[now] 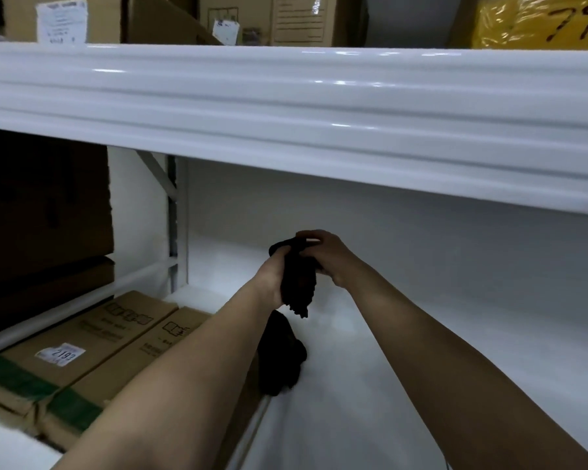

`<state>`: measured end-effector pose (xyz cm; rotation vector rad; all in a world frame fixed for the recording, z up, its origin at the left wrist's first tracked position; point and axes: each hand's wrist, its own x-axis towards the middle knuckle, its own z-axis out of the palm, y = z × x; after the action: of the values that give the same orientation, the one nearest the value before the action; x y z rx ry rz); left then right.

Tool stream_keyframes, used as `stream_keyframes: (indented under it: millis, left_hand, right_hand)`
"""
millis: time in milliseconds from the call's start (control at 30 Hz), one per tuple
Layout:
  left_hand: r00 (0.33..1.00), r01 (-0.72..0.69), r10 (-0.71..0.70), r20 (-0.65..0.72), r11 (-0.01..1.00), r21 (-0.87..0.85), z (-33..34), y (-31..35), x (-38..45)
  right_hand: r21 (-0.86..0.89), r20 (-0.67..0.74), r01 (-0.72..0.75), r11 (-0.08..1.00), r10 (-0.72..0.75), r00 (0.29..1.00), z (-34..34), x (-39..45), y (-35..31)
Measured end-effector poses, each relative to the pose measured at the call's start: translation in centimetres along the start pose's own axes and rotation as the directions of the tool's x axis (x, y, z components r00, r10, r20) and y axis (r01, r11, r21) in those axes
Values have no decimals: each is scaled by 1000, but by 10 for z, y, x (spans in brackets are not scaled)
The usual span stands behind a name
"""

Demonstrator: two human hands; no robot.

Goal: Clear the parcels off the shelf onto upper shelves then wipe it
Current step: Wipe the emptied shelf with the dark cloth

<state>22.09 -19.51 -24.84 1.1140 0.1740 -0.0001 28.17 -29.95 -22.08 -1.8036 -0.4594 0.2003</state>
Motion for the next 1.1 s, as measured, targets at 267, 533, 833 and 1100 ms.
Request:
stream_keyframes:
  millis: [267,533,833,1100]
  left_hand:
    - [986,-26,61,-153,975,221,-73,41,-1]
    - [990,112,-139,2,808,578,-144,93,3]
    - [973,132,-228,39,689,713,-227,132,32]
    - [952,300,-265,-155,690,659,-287,124,62]
  right_hand:
    - [-206,-17,-40,978,38,999,50,30,-18]
    - [-255,32,-48,966,58,998,122,67,-36]
    - [140,225,-264,954,229,947,164,91,-23]
    - [119,-58,-350,929,358,932,215,110,-1]
